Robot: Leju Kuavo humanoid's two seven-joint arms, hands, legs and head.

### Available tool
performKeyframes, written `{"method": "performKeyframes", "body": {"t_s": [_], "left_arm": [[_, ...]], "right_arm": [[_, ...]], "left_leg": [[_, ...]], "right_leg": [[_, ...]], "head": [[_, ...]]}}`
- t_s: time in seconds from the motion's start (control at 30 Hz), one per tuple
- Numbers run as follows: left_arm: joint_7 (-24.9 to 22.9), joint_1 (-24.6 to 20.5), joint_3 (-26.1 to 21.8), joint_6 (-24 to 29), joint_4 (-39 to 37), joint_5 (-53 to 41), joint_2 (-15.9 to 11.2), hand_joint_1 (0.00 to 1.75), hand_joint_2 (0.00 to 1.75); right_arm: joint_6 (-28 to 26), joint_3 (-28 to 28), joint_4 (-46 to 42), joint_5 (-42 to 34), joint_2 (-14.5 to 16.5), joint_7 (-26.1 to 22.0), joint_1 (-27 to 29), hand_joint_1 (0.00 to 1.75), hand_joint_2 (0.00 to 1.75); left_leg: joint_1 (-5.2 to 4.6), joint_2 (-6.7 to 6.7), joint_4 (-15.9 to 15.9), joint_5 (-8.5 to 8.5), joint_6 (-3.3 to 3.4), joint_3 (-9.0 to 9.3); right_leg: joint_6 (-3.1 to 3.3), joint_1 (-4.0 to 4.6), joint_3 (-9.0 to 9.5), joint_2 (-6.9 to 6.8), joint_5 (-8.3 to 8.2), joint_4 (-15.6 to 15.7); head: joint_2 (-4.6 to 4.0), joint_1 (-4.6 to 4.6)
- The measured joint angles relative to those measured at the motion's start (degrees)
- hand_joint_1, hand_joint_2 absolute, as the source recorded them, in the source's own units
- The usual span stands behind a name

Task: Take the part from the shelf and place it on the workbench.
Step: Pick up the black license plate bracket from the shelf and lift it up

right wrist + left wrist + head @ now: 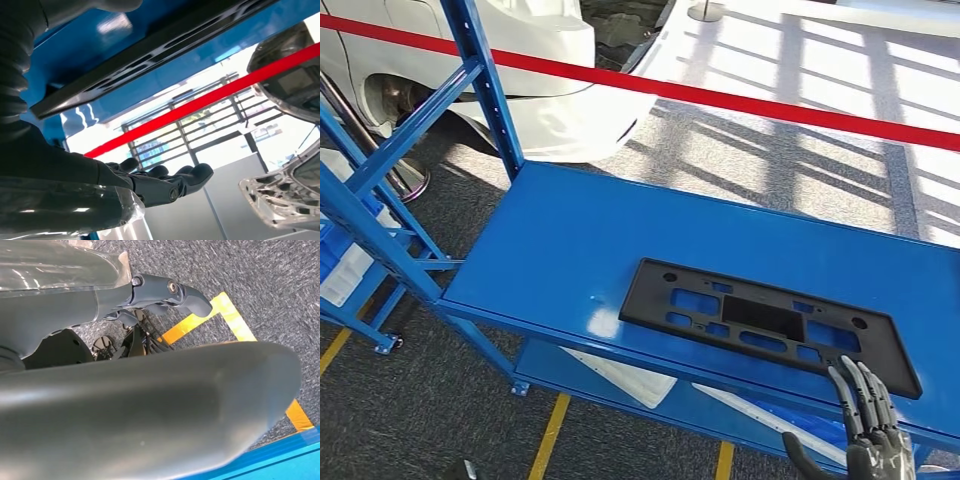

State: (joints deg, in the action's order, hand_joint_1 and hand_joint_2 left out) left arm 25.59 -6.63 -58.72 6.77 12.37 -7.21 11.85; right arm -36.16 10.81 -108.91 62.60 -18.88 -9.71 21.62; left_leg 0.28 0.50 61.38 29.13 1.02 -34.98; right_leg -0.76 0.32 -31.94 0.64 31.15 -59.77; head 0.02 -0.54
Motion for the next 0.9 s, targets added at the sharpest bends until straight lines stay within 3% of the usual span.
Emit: {"method": "performKeyframes", "body": {"t_s": [0.27,0.67,0.9], "left_arm": [[0.02,0.02,-0.57,-0.11,0.0,0.0,0.0,0.0,0.0],[0.11,-0.01,-0.53,-0.86,0.0,0.0,0.0,0.0,0.0],[0.1,-0.01,-0.45,-1.19,0.0,0.0,0.0,0.0,0.0]], "right_arm": [[4.75,-6.93,-4.03,-1.29,-4.1,-0.47,3.54,0.0,1.75],[11.43,-7.14,0.54,-3.27,-7.01,-1.47,0.52,0.0,1.75],[12.31,-7.13,3.73,-3.32,-7.83,-1.94,-1.79,0.0,1.75]], "left_leg": [[-0.06,0.0,0.0,0.0,0.01,0.04],[-0.04,-0.01,0.0,-0.01,0.01,0.07],[-0.05,0.0,0.0,-0.01,0.01,0.07]], "right_leg": [[-0.02,-0.05,0.02,0.01,-0.01,0.01],[-0.01,-0.04,0.04,0.02,-0.01,0.0],[-0.02,-0.05,0.05,0.01,-0.01,0.01]], "head": [[0.0,-0.01],[0.0,-0.01],[0.0,0.0]]}}
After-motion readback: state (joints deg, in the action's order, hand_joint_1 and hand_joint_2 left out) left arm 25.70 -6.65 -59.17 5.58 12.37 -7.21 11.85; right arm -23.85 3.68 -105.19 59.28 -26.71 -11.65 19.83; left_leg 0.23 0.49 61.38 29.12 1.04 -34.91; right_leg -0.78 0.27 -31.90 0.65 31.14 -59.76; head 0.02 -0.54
